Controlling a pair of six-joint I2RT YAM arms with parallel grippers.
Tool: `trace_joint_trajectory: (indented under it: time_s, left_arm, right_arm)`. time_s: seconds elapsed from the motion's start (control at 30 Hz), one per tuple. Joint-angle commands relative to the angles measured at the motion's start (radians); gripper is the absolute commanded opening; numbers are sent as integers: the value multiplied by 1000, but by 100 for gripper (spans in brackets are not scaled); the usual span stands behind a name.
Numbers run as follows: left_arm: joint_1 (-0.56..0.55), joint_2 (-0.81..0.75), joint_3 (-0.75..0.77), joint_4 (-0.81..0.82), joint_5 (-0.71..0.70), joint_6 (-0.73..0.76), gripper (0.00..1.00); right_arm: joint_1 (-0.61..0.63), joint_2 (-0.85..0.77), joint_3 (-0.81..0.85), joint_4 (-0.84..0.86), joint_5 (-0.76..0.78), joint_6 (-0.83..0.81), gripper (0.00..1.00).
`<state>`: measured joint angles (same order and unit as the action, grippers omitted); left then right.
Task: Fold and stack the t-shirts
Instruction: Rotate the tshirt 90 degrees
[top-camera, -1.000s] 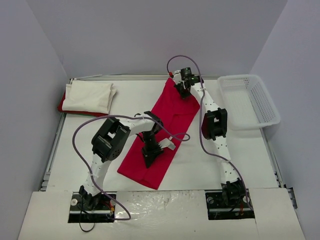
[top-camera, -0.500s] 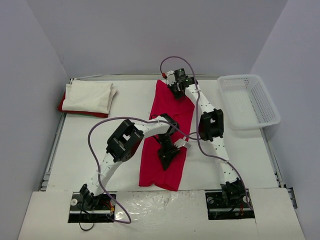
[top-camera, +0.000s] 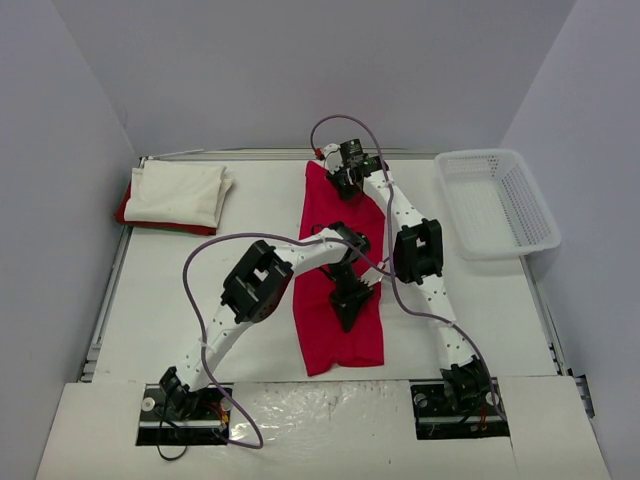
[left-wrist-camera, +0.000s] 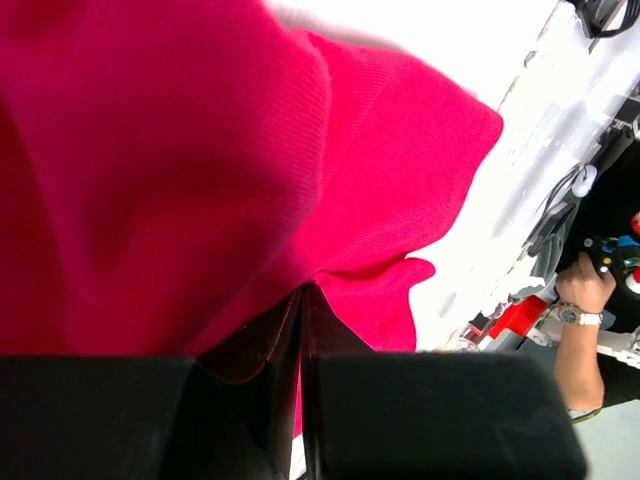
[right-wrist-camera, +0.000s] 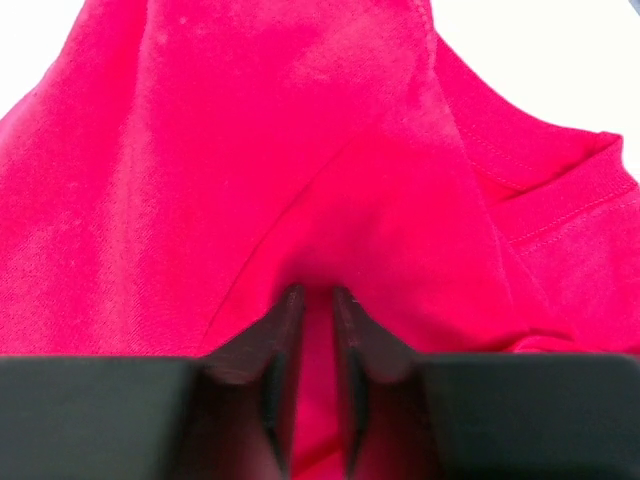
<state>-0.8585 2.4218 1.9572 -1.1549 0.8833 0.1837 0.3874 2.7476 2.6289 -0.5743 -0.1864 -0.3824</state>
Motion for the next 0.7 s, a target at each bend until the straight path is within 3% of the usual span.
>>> trace_joint_trajectory:
  time_s: [0.0, 0.1, 0.13, 0.23, 0.43, 0.53, 0.67]
  left_arm:
    - [-10, -13, 2, 35, -40, 78, 3]
    - [-8, -65, -1, -110, 9, 213, 3]
    - [-8, -81, -3, -149, 19, 303, 3]
    - [-8, -153, 0, -291, 51, 466, 4]
    - [1, -392, -18, -361, 28, 542, 22]
    - [4, -476, -11, -374, -15, 556, 29]
    - [82, -645, -85, -343, -95, 559, 31]
  right_arm:
    - [10, -43, -21, -1, 24, -24, 18]
    - [8, -98, -53, -1, 22, -30, 40]
    - [7, -115, -58, -1, 21, -33, 52]
    - [5, -176, -63, 14, 36, -24, 67]
    - [-7, -334, -79, 48, 74, 8, 98]
    - [-16, -423, -128, 48, 105, 8, 100]
    - [-51, -630, -399, 48, 119, 13, 100]
